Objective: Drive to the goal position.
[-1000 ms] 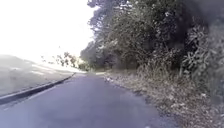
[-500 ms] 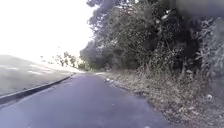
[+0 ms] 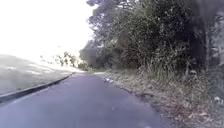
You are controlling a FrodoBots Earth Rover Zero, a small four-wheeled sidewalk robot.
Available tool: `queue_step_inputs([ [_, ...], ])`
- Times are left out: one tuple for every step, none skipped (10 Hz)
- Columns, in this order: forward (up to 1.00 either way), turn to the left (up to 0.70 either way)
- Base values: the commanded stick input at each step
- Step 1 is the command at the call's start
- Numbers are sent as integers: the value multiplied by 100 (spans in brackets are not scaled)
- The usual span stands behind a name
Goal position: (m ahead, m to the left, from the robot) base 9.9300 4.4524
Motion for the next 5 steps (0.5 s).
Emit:
queue_step_inputs([
  [70,11],
  [70,2],
  [70,0],
  [70,0],
  [70,0],
])
